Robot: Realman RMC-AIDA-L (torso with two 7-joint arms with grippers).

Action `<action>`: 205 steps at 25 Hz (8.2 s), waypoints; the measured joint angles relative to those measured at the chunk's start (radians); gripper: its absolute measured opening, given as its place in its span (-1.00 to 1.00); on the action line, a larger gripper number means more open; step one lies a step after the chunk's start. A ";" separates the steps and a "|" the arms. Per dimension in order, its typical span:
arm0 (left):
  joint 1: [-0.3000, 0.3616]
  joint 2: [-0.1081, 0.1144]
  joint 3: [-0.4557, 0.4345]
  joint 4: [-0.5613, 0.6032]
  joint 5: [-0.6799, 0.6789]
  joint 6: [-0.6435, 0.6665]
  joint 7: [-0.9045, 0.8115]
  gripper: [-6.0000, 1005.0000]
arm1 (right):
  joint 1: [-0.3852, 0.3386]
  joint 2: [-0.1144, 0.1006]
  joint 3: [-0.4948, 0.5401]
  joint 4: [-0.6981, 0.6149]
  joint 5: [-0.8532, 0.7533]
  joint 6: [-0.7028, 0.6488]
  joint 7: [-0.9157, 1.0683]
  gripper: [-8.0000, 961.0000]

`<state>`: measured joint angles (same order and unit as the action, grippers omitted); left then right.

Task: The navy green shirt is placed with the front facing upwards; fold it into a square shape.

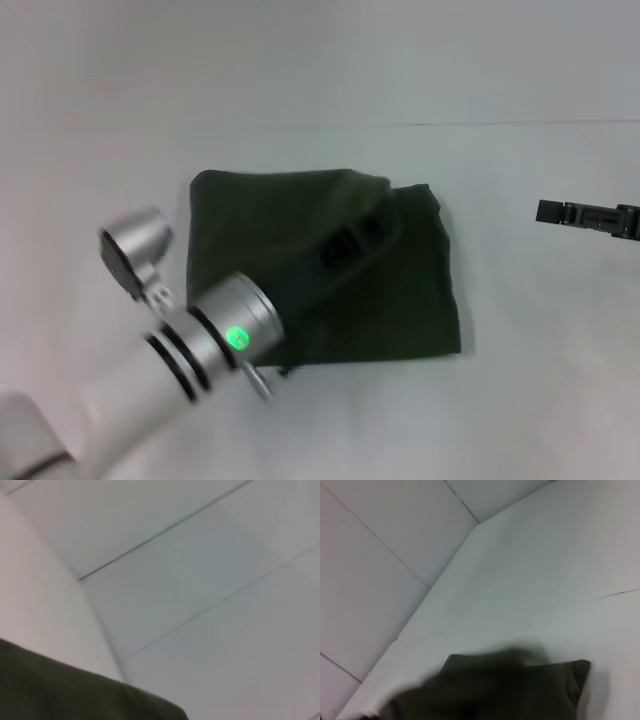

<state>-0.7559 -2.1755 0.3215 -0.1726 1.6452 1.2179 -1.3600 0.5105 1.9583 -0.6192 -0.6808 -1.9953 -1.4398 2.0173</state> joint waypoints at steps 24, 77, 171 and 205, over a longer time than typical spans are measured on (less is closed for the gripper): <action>0.142 0.008 -0.141 0.182 0.265 0.444 0.245 0.22 | 0.112 0.001 -0.017 0.049 -0.096 0.065 0.118 0.81; 0.366 0.026 0.045 0.731 0.274 0.475 0.312 0.57 | 0.323 0.128 -0.182 0.347 -0.123 0.474 0.193 0.53; 0.343 0.019 0.045 0.713 0.241 0.485 0.240 0.58 | 0.149 0.113 -0.179 0.199 0.013 0.302 0.007 -0.60; 0.310 0.016 0.045 0.711 0.235 0.456 0.261 0.58 | 0.252 0.079 -0.157 0.253 0.000 0.435 0.262 0.69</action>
<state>-0.4457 -2.1595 0.3668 0.5384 1.8804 1.6742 -1.0993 0.7622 2.0375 -0.7763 -0.4278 -1.9952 -1.0044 2.2796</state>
